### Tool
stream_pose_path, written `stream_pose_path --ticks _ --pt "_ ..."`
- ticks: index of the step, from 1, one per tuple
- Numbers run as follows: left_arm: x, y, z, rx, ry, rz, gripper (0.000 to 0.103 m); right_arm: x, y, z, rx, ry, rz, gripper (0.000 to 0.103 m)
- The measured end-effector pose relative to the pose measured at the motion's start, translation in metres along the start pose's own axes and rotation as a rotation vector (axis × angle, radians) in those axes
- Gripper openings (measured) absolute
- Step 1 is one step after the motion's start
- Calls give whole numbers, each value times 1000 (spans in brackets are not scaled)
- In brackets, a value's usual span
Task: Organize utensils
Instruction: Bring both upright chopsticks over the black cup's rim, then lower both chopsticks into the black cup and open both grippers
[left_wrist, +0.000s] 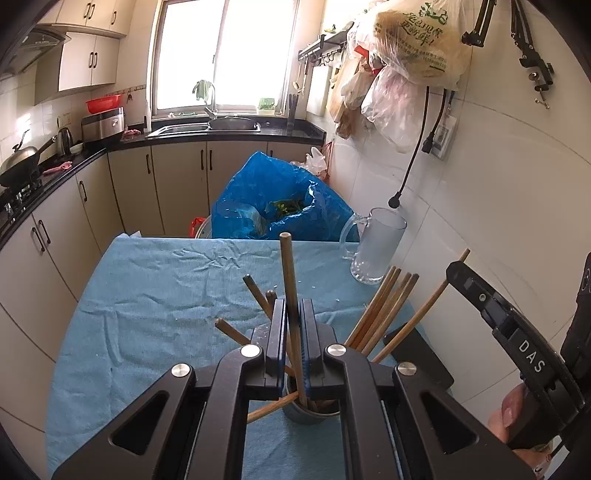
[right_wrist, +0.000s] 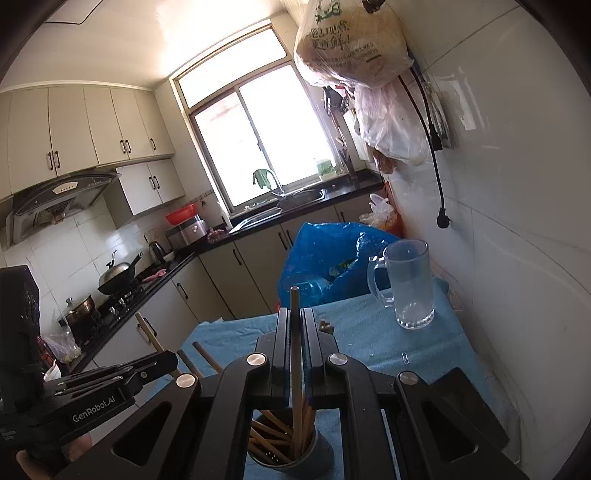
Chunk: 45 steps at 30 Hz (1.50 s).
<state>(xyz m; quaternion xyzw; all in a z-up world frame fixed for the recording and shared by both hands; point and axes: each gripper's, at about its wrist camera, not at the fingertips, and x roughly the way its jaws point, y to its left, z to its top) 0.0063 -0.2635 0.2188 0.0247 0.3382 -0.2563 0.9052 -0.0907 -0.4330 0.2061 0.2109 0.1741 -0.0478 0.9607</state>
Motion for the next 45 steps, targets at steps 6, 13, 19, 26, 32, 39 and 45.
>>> stream_pose_path --ticks 6,13,19,26,32,39,45 --pt "8 3 -3 -3 17 5 7 8 -3 -6 4 25 -6 6" --pt "17 7 -8 -10 39 8 7 19 -5 -15 3 53 -15 6" --pt "27 9 -12 -12 61 9 7 24 -6 -21 1 72 -16 6" --pt "35 9 -16 -7 78 15 8 28 -11 -26 19 101 -7 7" --pt "35 10 -17 -15 81 18 8 28 -11 -28 16 114 -2 7" --pt "34 11 -18 -20 85 17 8 27 -11 -29 16 116 -2 7" --pt "34 11 -19 -19 86 15 8 26 -10 -30 10 120 -1 7"
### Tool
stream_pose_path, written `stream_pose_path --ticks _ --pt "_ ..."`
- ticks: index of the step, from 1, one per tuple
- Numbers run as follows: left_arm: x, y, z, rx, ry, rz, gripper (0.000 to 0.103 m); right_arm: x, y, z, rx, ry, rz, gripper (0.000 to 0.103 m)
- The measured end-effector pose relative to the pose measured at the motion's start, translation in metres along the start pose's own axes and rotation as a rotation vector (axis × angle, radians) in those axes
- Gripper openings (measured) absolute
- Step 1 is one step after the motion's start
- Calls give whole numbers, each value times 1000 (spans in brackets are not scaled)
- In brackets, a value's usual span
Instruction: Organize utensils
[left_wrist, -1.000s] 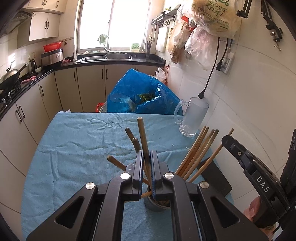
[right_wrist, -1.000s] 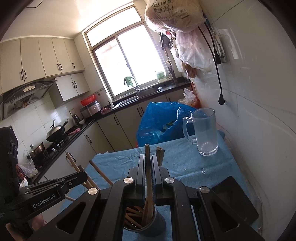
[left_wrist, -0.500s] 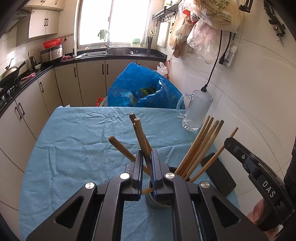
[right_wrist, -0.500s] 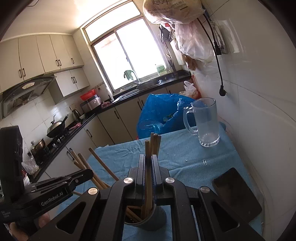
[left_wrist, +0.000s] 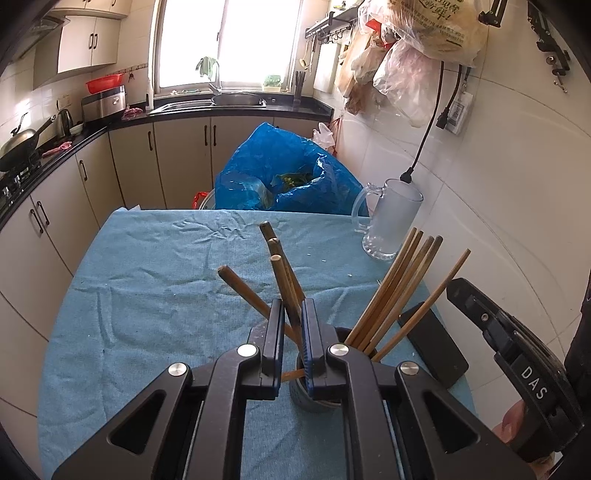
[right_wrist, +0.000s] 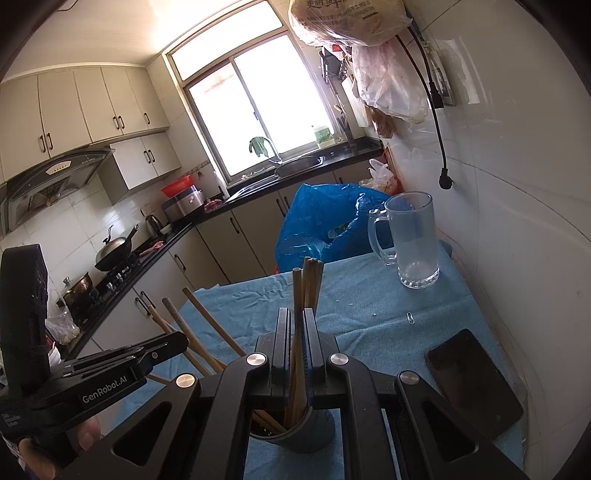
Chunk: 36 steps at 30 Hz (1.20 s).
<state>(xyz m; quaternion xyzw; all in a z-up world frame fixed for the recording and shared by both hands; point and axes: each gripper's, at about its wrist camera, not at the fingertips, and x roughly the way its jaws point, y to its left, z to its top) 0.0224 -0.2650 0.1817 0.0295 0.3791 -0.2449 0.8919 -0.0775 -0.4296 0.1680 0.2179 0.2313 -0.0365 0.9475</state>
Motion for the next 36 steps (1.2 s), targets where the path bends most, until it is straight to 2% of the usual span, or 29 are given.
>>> stream_pose_path --ticks 5,16,20,25,28,31,32,36 --pt "-1 -1 0 -2 -7 6 15 -2 1 -3 -1 10 -9 7" --pt "-17 2 -5 -7 -32 15 18 -5 3 -8 -3 27 -30 8" --pt "-22 3 -6 -10 -41 19 22 -7 3 -10 -1 31 -42 18" --pt "-31 7 -10 -20 -53 15 22 -12 4 -13 -6 31 -50 20" --pt "-40 9 -13 -23 -69 10 25 -15 5 -15 -9 30 -57 27" --pt "-49 13 -19 -27 -92 31 38 -19 4 -18 -13 29 -69 32" --pt "-51 14 -22 -28 -98 36 42 -21 5 -19 -15 30 -76 37" --pt "-56 25 -36 -50 -91 43 43 -27 6 -28 -18 32 -95 50"
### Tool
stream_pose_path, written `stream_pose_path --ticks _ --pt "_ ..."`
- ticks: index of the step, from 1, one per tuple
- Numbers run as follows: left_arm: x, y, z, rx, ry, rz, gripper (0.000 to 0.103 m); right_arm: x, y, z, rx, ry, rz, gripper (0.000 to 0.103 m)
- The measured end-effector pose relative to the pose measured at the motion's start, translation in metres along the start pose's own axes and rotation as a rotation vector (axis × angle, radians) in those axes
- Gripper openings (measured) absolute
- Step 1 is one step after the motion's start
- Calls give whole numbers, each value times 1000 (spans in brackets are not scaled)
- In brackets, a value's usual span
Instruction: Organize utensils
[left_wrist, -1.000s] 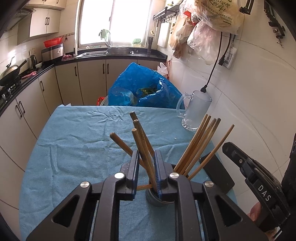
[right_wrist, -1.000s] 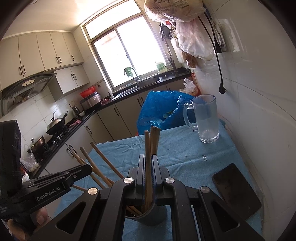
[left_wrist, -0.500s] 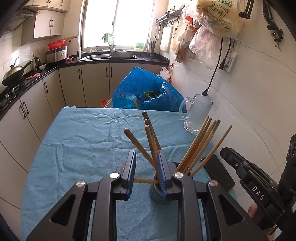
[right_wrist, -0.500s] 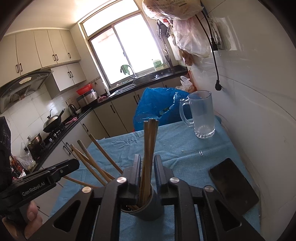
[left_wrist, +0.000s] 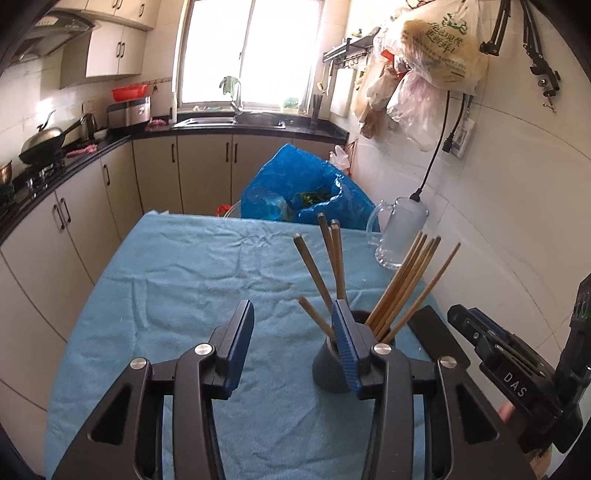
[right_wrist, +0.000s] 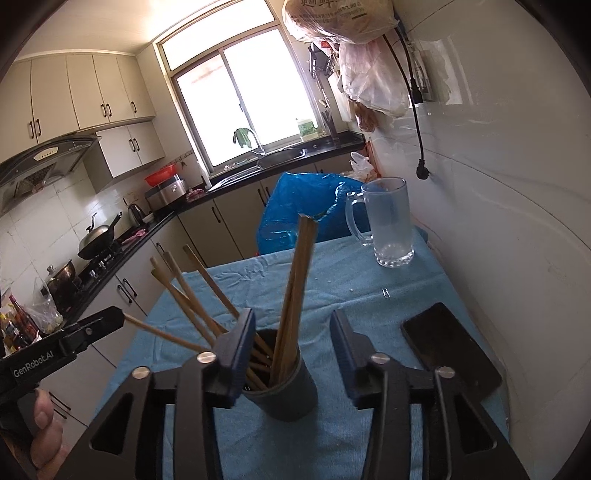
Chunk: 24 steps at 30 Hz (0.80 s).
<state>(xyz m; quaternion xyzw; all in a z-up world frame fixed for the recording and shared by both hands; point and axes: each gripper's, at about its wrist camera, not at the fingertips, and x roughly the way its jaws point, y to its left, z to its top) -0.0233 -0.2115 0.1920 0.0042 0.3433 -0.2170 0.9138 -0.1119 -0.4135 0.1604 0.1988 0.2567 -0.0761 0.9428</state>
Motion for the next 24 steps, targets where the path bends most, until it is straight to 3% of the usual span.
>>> stream_pose_path --ticks 4,6,10,15,19,24 --pt "-2 15 -18 -18 7 32 48 -3 2 -10 -9 17 -38 66" --pt "-2 22 -27 -27 8 58 58 -4 5 -16 -26 17 -79 72" --pt "6 39 -47 -53 53 91 64 -7 12 -29 -48 27 -107 85" --pt "10 57 -68 -86 97 112 71 -7 19 -44 -74 60 -147 88" --pt "5 65 -84 -76 84 155 74 -9 24 -57 -82 82 -174 90" --pt "-11 67 -105 -40 59 192 85 -19 33 -78 -105 108 -217 91"
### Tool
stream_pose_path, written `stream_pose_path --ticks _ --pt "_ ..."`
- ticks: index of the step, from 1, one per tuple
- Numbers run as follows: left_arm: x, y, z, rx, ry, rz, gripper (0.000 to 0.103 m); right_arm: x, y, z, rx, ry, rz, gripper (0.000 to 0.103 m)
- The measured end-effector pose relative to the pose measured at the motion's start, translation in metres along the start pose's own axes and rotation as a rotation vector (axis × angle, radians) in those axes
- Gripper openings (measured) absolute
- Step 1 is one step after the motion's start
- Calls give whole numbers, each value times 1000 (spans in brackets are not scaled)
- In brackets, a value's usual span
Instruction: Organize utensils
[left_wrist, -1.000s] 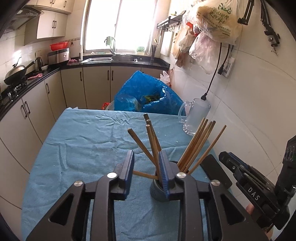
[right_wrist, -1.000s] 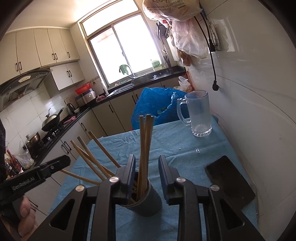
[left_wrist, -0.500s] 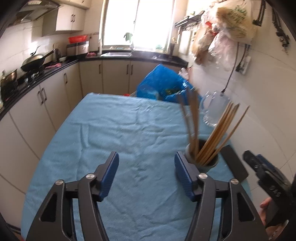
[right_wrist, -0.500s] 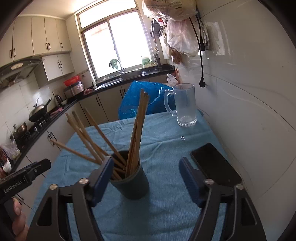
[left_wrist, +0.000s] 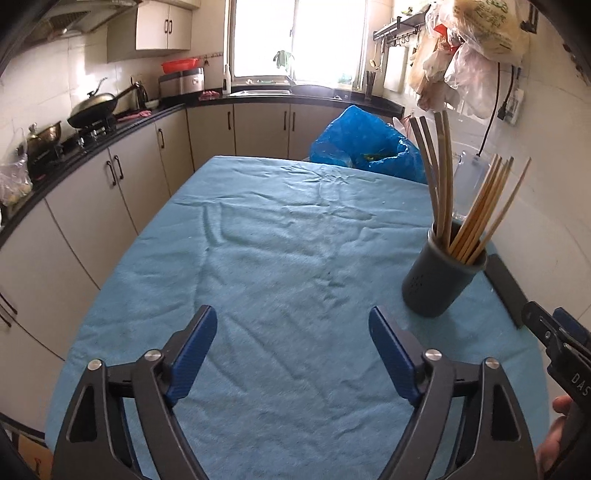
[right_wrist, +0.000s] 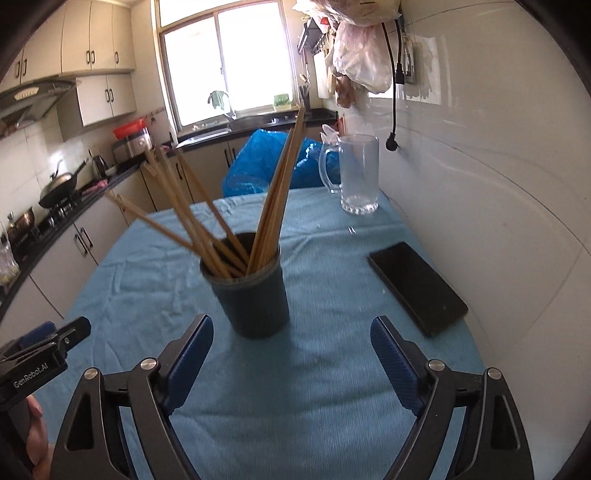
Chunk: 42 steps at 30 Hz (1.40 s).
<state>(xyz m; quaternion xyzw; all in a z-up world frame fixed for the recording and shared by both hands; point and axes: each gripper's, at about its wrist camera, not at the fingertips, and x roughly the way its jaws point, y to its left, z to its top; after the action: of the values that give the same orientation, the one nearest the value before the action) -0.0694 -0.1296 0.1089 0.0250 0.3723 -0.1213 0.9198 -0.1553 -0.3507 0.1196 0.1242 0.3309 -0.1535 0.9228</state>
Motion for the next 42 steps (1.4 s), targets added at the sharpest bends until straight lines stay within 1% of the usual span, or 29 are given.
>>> stream_pose_path --ticks 4,7,8,11,13,15,19,23,27,30,42 --pt "-22 6 -24 28 -43 31 91 -16 2 -21 6 -5 -40 92" --pt "-33 6 -40 57 -39 52 94 -31 3 -39 9 -16 -67 94" --pt "-35 5 -45 76 -28 64 98 -36 3 -46 11 -17 -80 94" --pt "-42 1 -59 134 -24 106 99 -50 2 -64 37 -26 -111 94" --pt "-50 1 -66 137 -49 103 99 -58 1 -73 56 -38 -115 94" --pt "-57 0 -68 131 -72 85 99 -64 1 -75 51 -66 -133 95" --pt "-63 -5 -72 133 -108 118 99 -70 -2 -75 69 -101 -161 95" --pt "-56 -8 -72 133 -76 102 99 -70 -4 -75 73 -112 -173 95" --pt "-49 -8 -74 134 -74 146 99 -67 -2 -77 62 -111 -184 96" --pt "-45 -8 -75 142 -60 138 99 -64 0 -77 53 -110 -185 96" --pt "-40 -9 -78 150 -47 129 99 -57 6 -80 29 -91 -185 96"
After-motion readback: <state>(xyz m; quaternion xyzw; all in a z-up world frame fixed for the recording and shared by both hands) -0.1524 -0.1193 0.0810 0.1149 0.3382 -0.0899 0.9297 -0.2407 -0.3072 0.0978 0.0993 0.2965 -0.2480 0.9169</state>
